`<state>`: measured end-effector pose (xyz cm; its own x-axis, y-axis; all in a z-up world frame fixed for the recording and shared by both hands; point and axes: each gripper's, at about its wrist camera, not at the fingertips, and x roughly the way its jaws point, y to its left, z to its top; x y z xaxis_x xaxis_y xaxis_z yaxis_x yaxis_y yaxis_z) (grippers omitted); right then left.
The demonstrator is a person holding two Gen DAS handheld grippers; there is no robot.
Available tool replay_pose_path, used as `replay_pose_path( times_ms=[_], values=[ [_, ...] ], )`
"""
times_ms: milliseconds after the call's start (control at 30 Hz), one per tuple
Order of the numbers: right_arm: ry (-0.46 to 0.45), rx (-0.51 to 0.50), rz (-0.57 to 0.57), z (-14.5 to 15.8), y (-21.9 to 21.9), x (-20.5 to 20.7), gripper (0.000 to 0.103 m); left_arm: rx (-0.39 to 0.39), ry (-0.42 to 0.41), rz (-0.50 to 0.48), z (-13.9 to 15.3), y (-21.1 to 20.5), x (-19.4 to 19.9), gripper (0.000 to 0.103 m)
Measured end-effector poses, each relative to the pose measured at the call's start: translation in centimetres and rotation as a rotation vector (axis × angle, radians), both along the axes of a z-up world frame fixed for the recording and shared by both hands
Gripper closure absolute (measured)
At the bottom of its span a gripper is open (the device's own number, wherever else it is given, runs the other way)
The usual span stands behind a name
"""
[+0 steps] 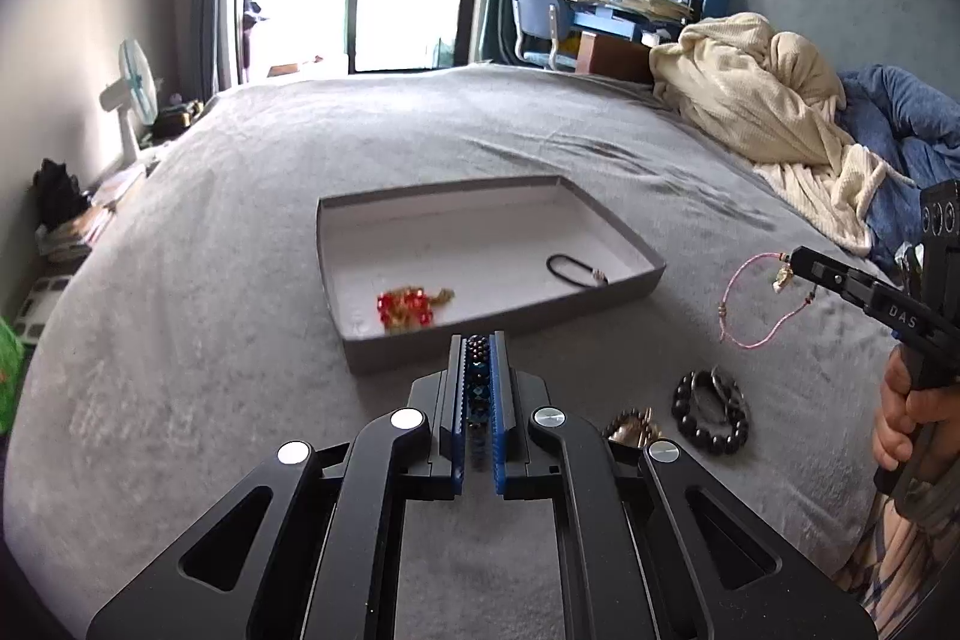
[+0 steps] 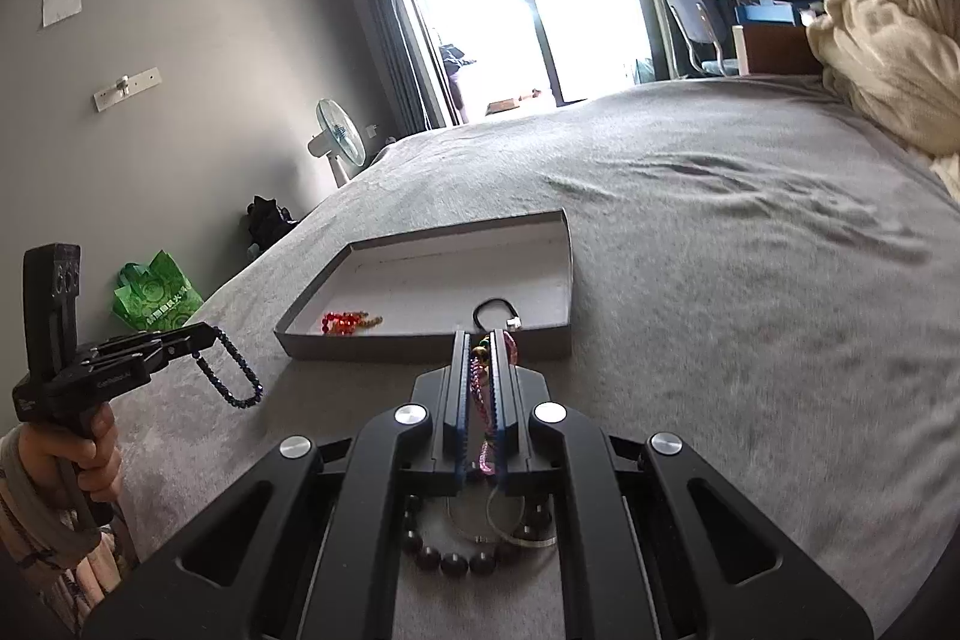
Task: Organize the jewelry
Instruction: 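Carry both bracelets with both tools over the grey box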
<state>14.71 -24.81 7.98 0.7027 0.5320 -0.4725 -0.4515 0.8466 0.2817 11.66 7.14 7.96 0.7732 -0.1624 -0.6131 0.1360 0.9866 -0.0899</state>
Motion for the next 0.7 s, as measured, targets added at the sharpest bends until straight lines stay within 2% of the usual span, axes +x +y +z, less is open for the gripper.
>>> replay_pose_path(
  times_ms=[367,700],
  values=[
    [0.013,-0.063,0.054,1.0,3.4,5.2,0.097,0.017,-0.020,-0.022,1.7,-0.3,3.4,0.096],
    [0.050,-0.101,0.115,1.2,8.4,11.8,0.097,0.052,0.001,-0.042,1.6,-0.9,9.5,0.096]
  ],
)
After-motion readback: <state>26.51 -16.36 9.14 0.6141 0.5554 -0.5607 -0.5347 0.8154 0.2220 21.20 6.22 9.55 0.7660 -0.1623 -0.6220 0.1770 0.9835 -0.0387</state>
